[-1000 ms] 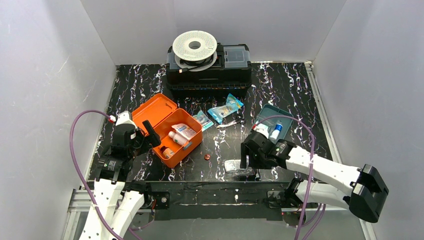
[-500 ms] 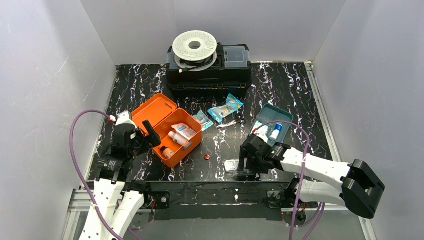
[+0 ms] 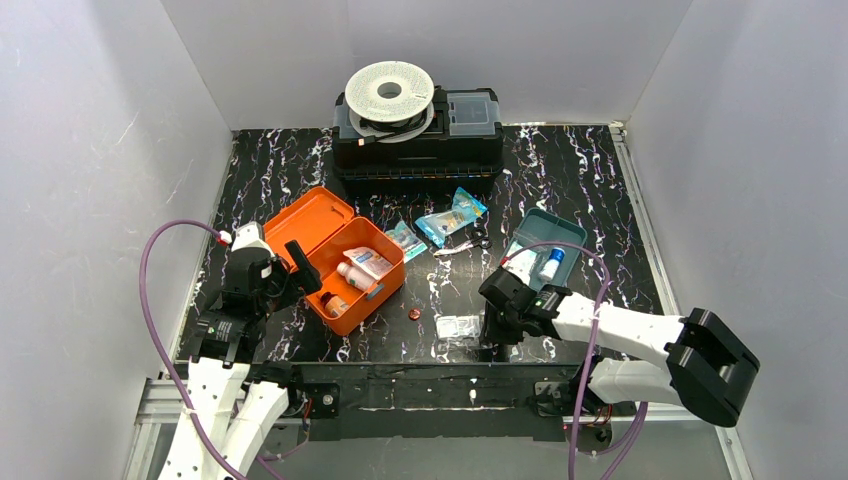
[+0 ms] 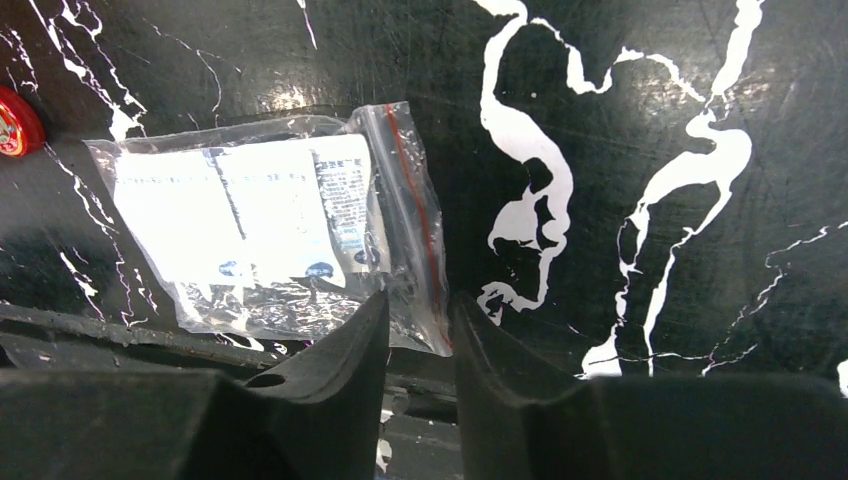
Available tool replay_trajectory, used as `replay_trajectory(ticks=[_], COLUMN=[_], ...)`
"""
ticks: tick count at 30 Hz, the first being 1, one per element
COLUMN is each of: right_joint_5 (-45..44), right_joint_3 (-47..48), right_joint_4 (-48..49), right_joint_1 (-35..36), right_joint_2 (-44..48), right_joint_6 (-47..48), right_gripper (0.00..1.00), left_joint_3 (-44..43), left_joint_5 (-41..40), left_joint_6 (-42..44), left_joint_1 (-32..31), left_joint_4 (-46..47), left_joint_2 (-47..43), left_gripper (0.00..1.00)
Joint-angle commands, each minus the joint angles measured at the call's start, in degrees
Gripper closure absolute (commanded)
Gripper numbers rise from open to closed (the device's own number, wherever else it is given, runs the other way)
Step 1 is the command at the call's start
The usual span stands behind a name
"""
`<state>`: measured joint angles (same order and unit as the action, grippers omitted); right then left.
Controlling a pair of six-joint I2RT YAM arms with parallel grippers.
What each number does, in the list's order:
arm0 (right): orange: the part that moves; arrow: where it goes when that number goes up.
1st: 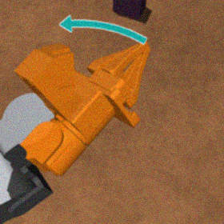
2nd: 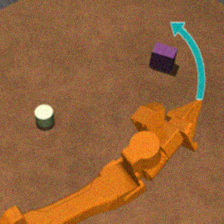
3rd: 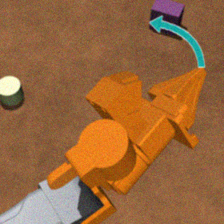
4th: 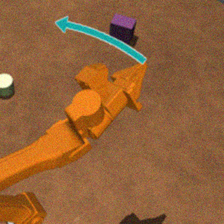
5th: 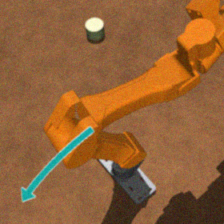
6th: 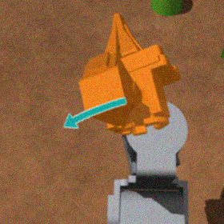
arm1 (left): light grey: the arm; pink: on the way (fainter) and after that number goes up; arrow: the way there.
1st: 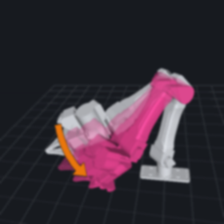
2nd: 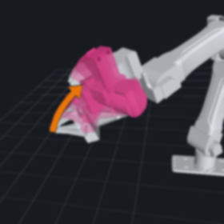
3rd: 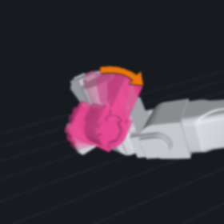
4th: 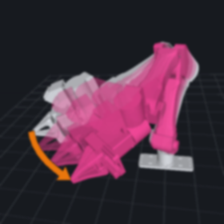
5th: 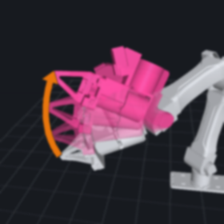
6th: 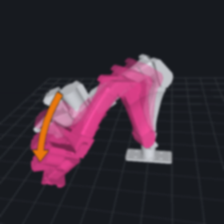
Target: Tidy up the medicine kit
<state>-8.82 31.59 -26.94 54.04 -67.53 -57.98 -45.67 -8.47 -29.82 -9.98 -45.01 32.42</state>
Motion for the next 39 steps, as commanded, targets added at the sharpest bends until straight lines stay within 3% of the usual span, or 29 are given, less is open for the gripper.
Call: replay_trajectory(ticks=[1,6,10,26,39], right_joint_5=[-0.83,-0.88,-0.73,-4.67,-5.35], right_joint_3=[-1.19,-0.68,-0.10,7.29,20.83], right_joint_4=[0.29,0.61,0.94,-4.24,-7.60], right_joint_1=[0.01,0.06,0.03,0.01,0.01], right_joint_2=[-1.23,-2.26,-2.59,11.95,12.90], right_joint_6=[-0.01,0.65,1.08,6.72,15.18], right_gripper=[0.67,0.81,0.99,0.99,0.99], left_joint_3=[-0.07,-0.03,-0.03,-0.03,-0.03], left_joint_5=[0.02,0.03,0.11,0.29,0.21], left_joint_6=[0.16,0.20,0.20,0.29,0.29], left_joint_1=[-0.09,-0.13,-0.11,-0.13,-0.12], left_joint_4=[-0.63,-0.63,-0.52,-0.59,-0.56], left_joint_2=[0.09,0.22,0.31,0.13,0.09], left_gripper=[0.01,0.00,0.00,0.01,0.01])
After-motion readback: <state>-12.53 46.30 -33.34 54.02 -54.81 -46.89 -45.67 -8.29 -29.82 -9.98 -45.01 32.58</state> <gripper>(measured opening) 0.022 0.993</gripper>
